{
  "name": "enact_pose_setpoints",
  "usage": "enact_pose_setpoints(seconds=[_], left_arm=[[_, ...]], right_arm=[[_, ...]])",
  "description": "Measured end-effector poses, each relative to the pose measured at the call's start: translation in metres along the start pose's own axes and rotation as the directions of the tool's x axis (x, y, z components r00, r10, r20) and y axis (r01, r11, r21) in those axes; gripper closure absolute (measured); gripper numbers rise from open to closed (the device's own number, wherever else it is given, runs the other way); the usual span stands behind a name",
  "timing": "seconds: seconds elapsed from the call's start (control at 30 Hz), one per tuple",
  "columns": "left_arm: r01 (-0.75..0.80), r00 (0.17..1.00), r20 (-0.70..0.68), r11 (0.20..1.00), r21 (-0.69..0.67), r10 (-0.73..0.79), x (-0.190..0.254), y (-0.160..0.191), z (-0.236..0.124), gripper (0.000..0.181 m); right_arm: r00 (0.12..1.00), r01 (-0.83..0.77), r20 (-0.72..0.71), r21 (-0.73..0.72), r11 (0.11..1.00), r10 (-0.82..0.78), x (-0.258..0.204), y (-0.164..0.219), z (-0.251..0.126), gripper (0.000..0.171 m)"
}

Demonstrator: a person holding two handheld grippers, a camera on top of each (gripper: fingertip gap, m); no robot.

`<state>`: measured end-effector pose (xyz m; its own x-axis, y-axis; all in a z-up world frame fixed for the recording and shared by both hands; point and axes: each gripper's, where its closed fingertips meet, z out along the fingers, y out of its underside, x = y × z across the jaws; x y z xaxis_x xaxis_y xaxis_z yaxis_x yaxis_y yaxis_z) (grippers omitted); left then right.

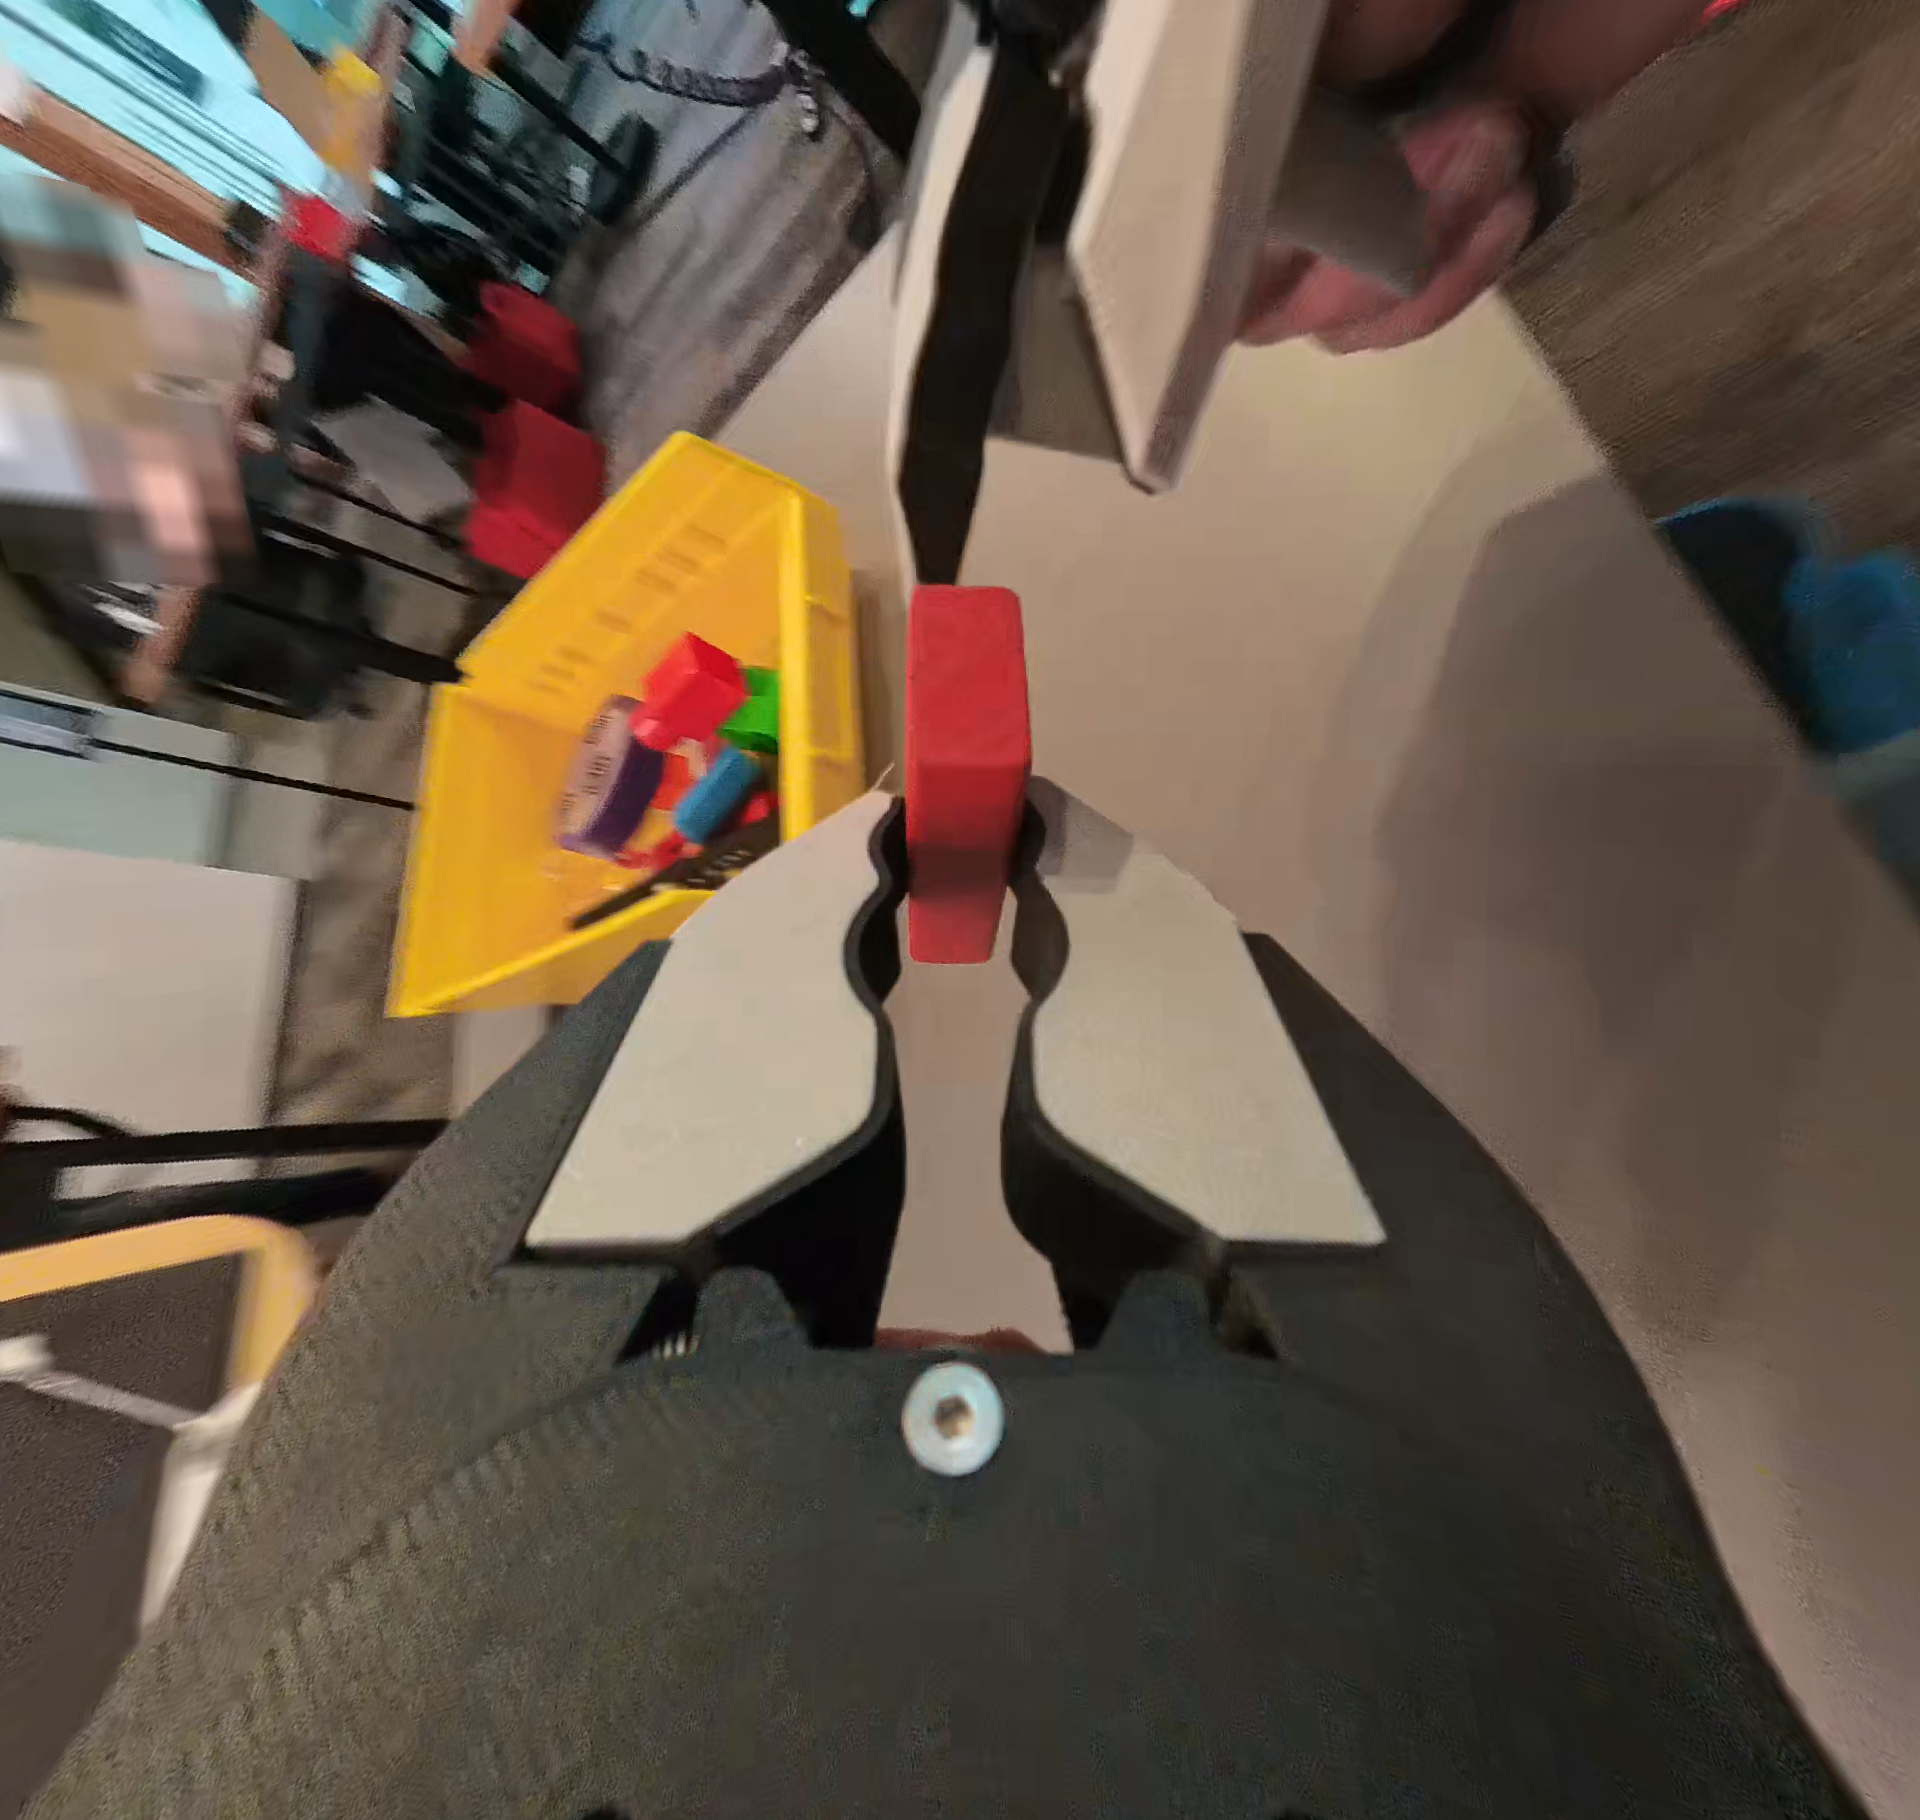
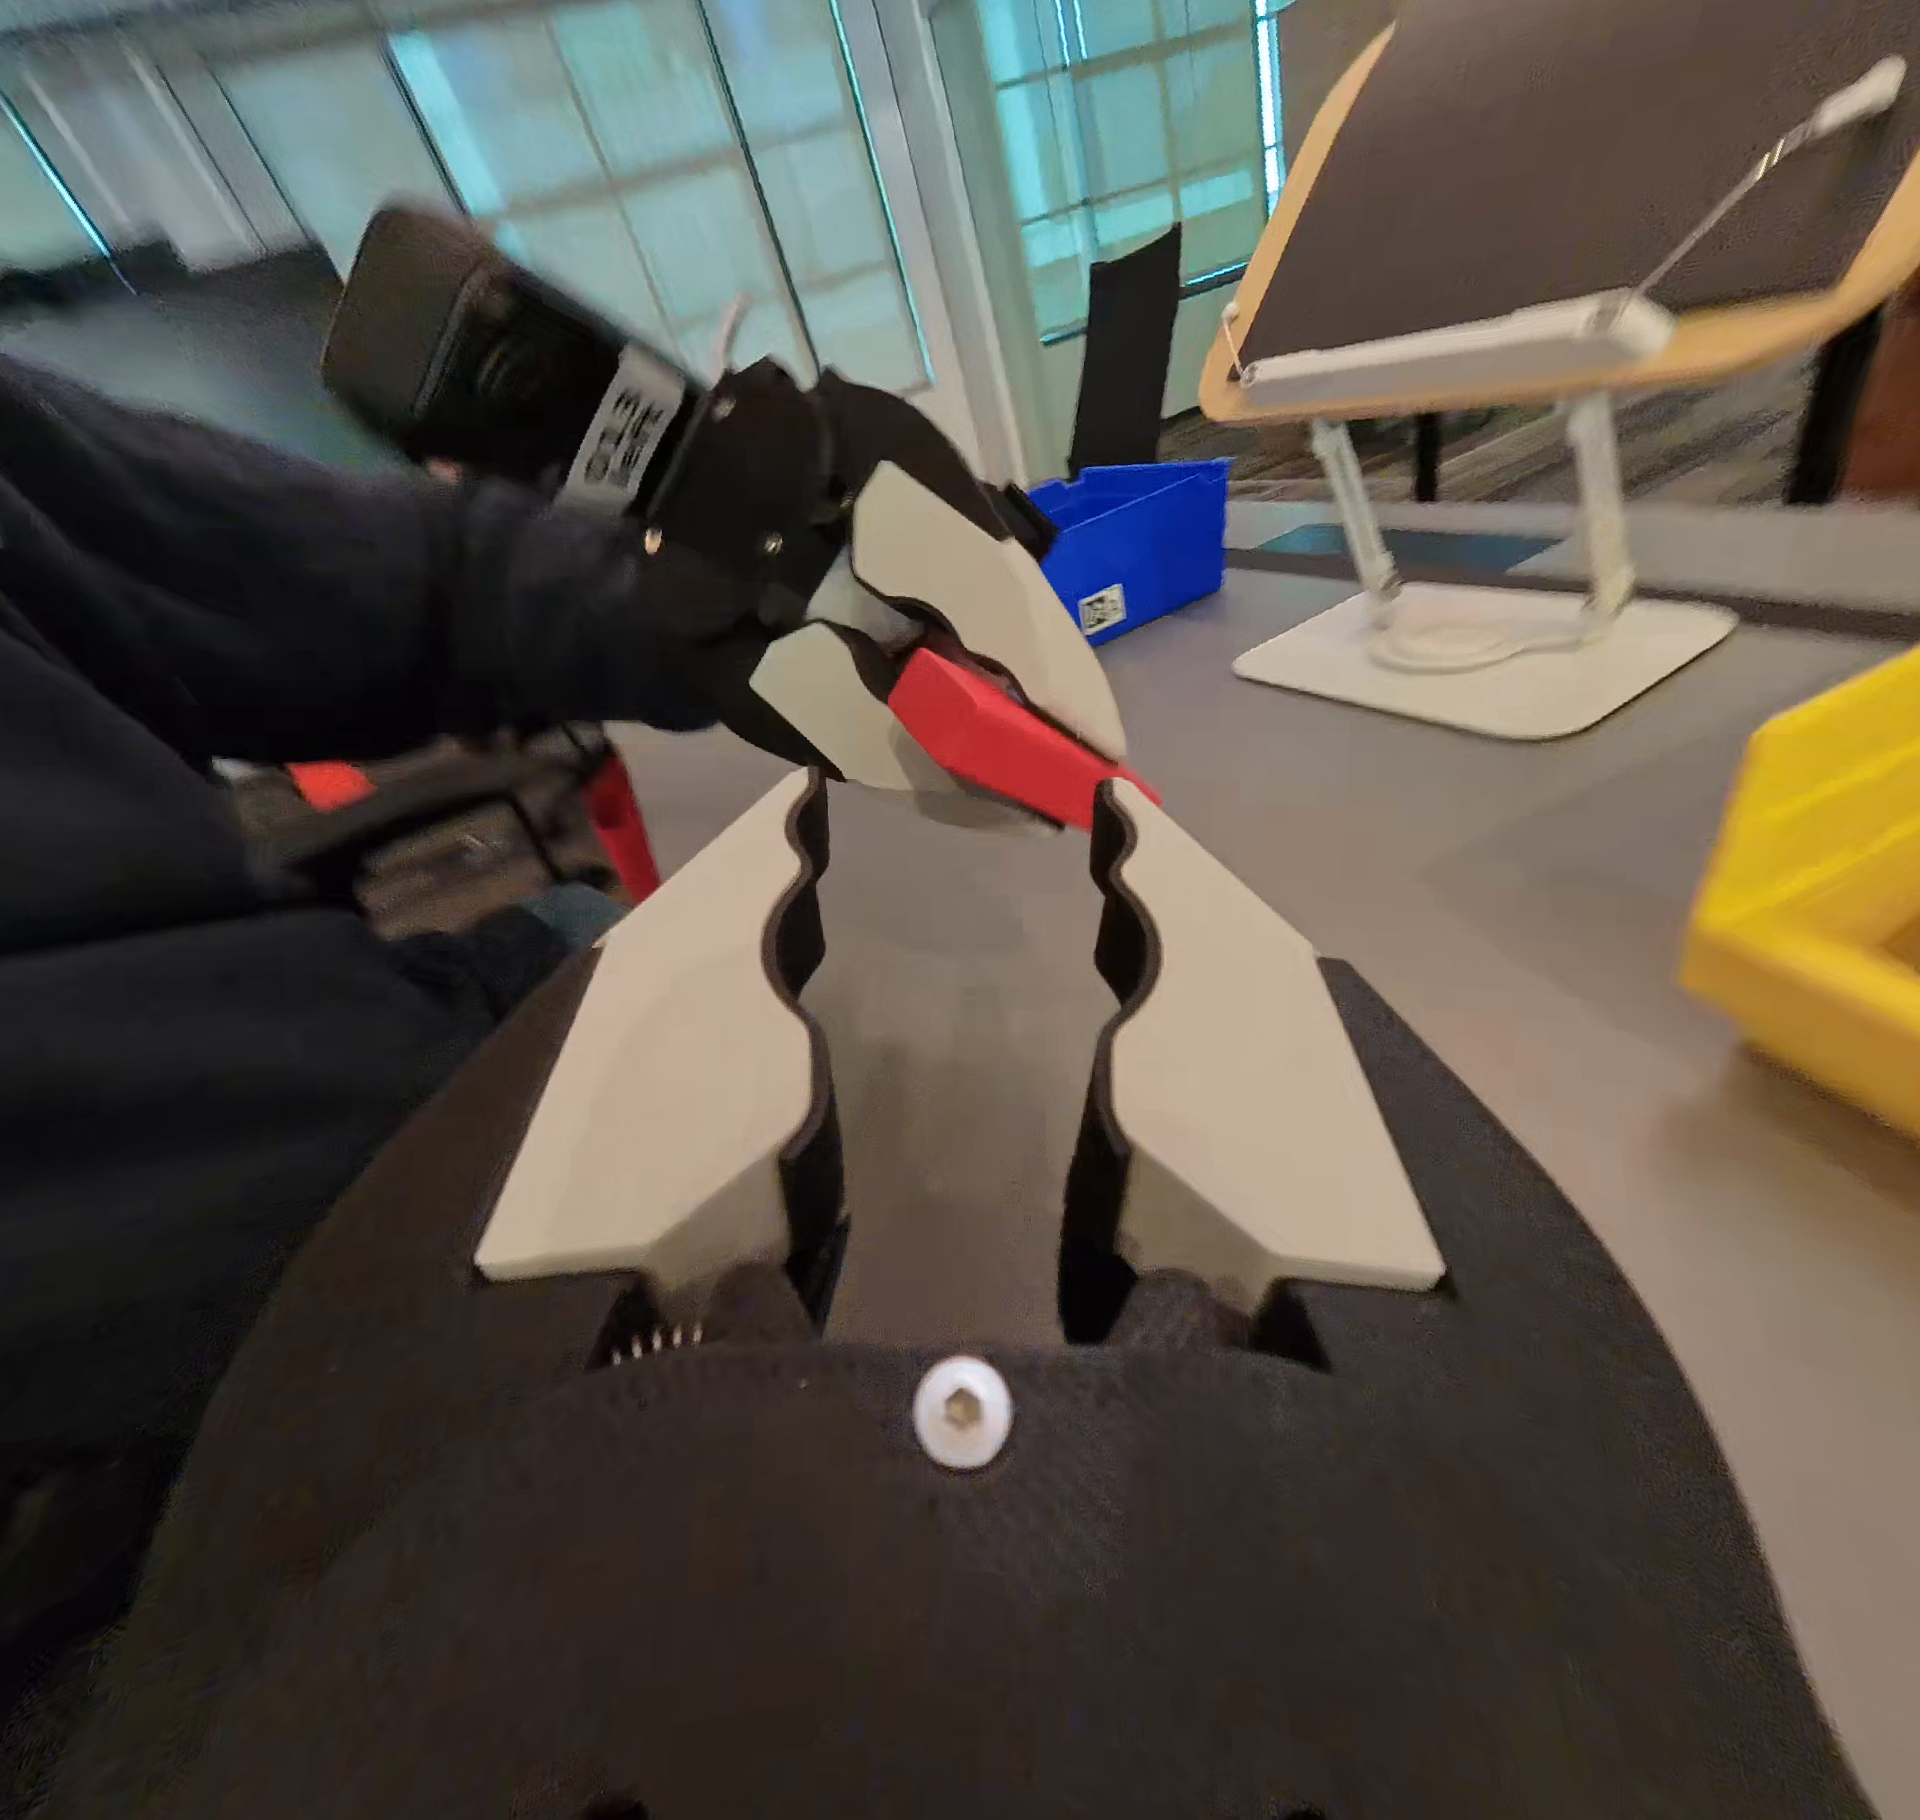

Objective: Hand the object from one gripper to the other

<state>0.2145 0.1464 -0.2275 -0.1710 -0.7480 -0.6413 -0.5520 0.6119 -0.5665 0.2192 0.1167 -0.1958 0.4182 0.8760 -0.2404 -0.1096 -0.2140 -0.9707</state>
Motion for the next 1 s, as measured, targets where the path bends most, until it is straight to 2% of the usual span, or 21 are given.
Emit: enact_pose_setpoints(seconds=[0.1, 0.17, 0.23, 0.4, 0.53, 0.63, 0.73, 0.83, 1.0], left_arm=[[0.211, 0.965, -0.157, 0.977, -0.001, -0.209, 0.009, -0.002, 0.001, 0.164], [0.339, 0.900, -0.285, 0.941, -0.022, -0.331, 0.019, -0.005, 0.000, 0.164], [0.433, 0.840, -0.355, 0.901, -0.017, -0.410, 0.021, -0.009, -0.001, 0.164], [0.553, 0.710, -0.486, 0.831, -0.062, -0.509, 0.031, -0.014, -0.004, 0.164], [0.551, 0.684, -0.521, 0.830, -0.091, -0.511, 0.040, -0.013, -0.005, 0.164], [0.577, 0.648, -0.548, 0.810, -0.101, -0.529, 0.043, -0.015, -0.005, 0.164], [0.639, 0.582, -0.583, 0.762, -0.103, -0.567, 0.041, -0.020, -0.007, 0.165], [0.704, 0.499, -0.626, 0.702, -0.111, -0.599, 0.037, -0.026, -0.011, 0.164], [0.767, 0.351, -0.700, 0.620, -0.165, -0.621, 0.039, -0.035, -0.017, 0.164]], right_arm=[[0.971, 0.223, -0.070, -0.067, 0.973, -0.227, -0.001, -0.008, 0.000, 0.125], [0.927, 0.353, -0.089, -0.113, 0.929, -0.363, -0.004, -0.013, 0.001, 0.127], [0.897, 0.419, -0.081, -0.150, 0.895, -0.434, -0.005, -0.015, 0.003, 0.131], [0.905, 0.414, -0.010, -0.209, 0.886, -0.425, -0.005, -0.007, 0.010, 0.134], [0.917, 0.391, 0.021, -0.240, 0.889, -0.397, -0.003, 0.000, 0.014, 0.137], [0.869, 0.485, 0.038, -0.256, 0.836, -0.493, -0.009, 0.003, 0.016, 0.135], [0.786, 0.595, 0.040, -0.318, 0.738, -0.617, -0.008, 0.010, 0.015, 0.113], [0.625, 0.719, 0.041, -0.420, 0.554, -0.780, -0.002, 0.020, 0.014, 0.096], [0.337, 0.825, 0.052, -0.497, 0.269, -0.940, 0.003, 0.024, 0.019, 0.091]])
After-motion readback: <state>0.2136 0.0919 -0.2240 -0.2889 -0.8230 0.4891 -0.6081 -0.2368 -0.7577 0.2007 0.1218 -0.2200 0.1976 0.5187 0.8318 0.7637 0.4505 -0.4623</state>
